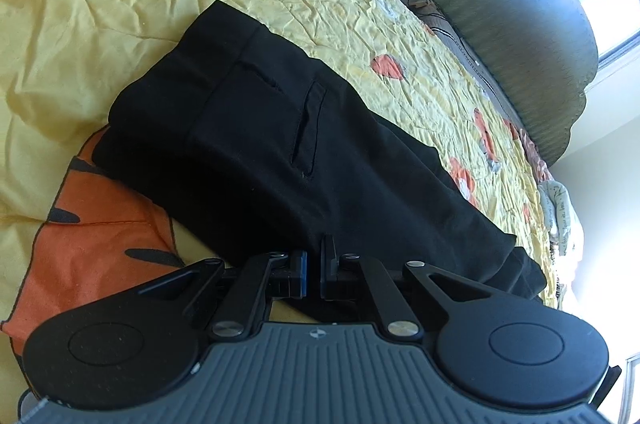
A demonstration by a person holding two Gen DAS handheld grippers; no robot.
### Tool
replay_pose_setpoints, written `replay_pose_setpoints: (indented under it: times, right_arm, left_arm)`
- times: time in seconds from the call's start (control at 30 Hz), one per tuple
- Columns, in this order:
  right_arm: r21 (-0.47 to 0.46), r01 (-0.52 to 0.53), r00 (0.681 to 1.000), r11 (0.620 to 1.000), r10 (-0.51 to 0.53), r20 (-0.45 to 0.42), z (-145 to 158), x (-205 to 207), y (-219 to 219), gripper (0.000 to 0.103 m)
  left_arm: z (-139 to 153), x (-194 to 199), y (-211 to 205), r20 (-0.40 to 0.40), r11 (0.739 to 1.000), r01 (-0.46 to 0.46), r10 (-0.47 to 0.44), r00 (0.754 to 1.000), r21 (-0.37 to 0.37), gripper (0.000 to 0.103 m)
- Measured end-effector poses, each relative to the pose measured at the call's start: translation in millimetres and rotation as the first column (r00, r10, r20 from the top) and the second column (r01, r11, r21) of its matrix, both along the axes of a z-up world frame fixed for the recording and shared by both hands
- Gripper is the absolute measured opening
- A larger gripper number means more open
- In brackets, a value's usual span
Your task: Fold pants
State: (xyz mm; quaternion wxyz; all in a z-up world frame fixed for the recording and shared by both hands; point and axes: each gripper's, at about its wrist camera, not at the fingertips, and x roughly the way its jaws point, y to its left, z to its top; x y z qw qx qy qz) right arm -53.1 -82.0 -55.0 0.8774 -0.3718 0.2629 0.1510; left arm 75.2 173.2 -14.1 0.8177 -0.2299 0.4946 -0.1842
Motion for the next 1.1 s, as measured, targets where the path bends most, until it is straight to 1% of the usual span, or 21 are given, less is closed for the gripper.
replay_pose_setpoints:
  times: [0.27, 0.37, 0.43, 0.5, 0.63, 0.67, 0.7, 0.73, 0.8, 0.83, 0.87, 0.9, 0.93, 1.0, 1.03, 1.07, 1.1]
  right_arm:
    - [0.01, -0.001, 1.0, 1.0, 0.001, -0.018, 4, -11, 1, 0.007]
    - [0.018, -0.002, 1.0, 1.0, 0.003, -0.028, 3, -12, -3, 0.007]
    - [0.017, -0.007, 0.999, 1.0, 0.008, -0.031, 2, -13, -3, 0.007]
    - [0.023, -0.015, 0.999, 1.0, 0.016, -0.038, 3, -15, 0, 0.007]
    - [0.052, -0.007, 0.999, 0.999, 0.009, -0.04, 1, -16, 0, 0.007]
    - [0.067, 0.001, 0.999, 0.998, 0.002, -0.039, 1, -15, -2, 0.007]
    - [0.075, 0.005, 1.0, 0.997, -0.003, -0.031, 1, -15, -3, 0.008]
    - [0.067, 0.003, 1.0, 0.998, -0.002, -0.017, 0, -16, -2, 0.009]
    - [0.003, -0.004, 1.0, 1.0, 0.004, 0.023, -5, -25, 2, 0.014]
    - [-0.032, -0.011, 0.999, 0.999, 0.012, 0.04, -5, -31, 2, 0.016]
    - [-0.041, -0.02, 0.999, 0.999, 0.022, 0.044, -3, -37, -1, 0.017]
    - [-0.021, -0.029, 0.999, 0.999, 0.03, 0.031, 2, -44, -7, 0.017]
    - [0.025, -0.027, 1.0, 0.999, 0.027, 0.008, 9, -49, -18, 0.017]
    - [0.162, 0.038, 0.999, 0.986, -0.035, -0.024, 28, -56, -51, 0.019]
    - [0.243, 0.095, 0.995, 0.965, -0.089, -0.035, 37, -57, -74, 0.02]
    - [0.333, 0.161, 0.987, 0.929, -0.157, -0.042, 46, -58, -99, 0.023]
    - [0.422, 0.232, 0.971, 0.876, -0.236, -0.043, 52, -58, -127, 0.031]
  left_arm:
    - [6, -6, -3, 0.004, 0.999, 0.02, -0.02, 1.0, 0.036, 0.004]
    - [-2, -2, -1, -0.023, 0.999, 0.012, -0.011, 1.0, 0.036, 0.004]
    - [-8, 1, 0, -0.051, 1.0, -0.003, 0.004, 0.999, 0.022, 0.004]
    - [-9, 1, 2, -0.059, 1.0, -0.014, 0.015, 0.998, 0.008, 0.004]
    - [-6, 1, -3, -0.051, 0.999, -0.008, 0.011, 0.999, 0.042, 0.005]
    - [-6, 1, -3, -0.059, 0.999, -0.012, 0.014, 0.998, 0.046, 0.016]
    - [-4, 2, -4, -0.068, 0.999, -0.011, 0.014, 0.998, 0.046, 0.021]
    - [-2, 1, -5, -0.073, 0.999, -0.01, 0.013, 0.997, 0.043, 0.021]
    - [6, -1, -7, -0.068, 0.999, 0.008, -0.005, 0.998, 0.054, 0.022]
    - [12, -4, -10, -0.054, 0.997, 0.025, -0.021, 0.998, 0.076, 0.022]
    - [18, -7, -13, -0.04, 0.994, 0.041, -0.037, 0.999, 0.103, 0.024]
    - [25, -11, -17, -0.031, 0.99, 0.063, -0.06, 0.998, 0.129, 0.024]
    - [32, -15, -21, -0.023, 0.985, 0.093, -0.091, 0.996, 0.147, 0.024]
    - [46, -24, -34, 0.009, 0.973, 0.152, -0.155, 0.988, 0.173, 0.026]
    - [52, -28, -43, 0.027, 0.967, 0.184, -0.191, 0.981, 0.174, 0.026]
    - [58, -30, -52, 0.044, 0.961, 0.221, -0.232, 0.972, 0.168, 0.028]
    - [63, -32, -64, 0.065, 0.953, 0.259, -0.272, 0.96, 0.16, 0.029]
